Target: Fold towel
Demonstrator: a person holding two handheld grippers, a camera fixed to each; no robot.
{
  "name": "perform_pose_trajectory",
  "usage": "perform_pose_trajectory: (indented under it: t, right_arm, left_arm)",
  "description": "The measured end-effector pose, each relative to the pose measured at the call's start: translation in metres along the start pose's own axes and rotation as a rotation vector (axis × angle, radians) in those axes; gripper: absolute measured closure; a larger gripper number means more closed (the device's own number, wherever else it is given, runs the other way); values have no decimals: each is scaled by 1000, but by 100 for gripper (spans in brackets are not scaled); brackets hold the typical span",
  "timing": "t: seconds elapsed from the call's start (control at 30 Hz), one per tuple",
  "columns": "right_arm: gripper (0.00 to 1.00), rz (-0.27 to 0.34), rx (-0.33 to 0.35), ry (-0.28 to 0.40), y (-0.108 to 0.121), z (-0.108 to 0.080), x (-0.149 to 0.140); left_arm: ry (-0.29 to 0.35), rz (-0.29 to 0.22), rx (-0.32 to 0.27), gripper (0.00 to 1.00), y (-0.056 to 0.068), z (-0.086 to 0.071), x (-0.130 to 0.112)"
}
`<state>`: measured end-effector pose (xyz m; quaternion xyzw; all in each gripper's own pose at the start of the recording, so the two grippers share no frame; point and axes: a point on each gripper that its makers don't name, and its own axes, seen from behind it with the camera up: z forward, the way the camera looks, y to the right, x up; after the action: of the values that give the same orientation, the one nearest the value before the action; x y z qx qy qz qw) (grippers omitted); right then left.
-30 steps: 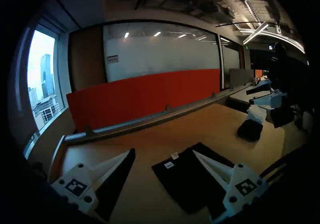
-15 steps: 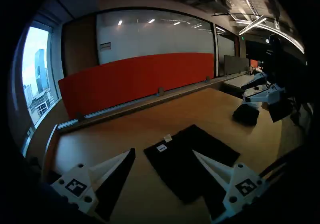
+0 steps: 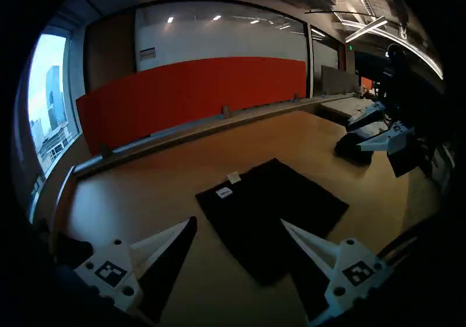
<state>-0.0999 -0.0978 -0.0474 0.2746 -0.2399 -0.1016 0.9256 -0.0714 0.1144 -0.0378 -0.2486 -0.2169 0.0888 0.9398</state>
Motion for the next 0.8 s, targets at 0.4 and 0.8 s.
perform_pose_trajectory:
  t: [0.4, 0.8]
  right_arm:
    - [0, 0, 33, -69, -16, 22, -48]
    - [0, -6, 63, -147, -25, 37, -91]
  left_arm:
    - [-86, 16, -37, 5, 16, 18, -49]
    - [-168, 32, -74, 5, 30, 36, -89]
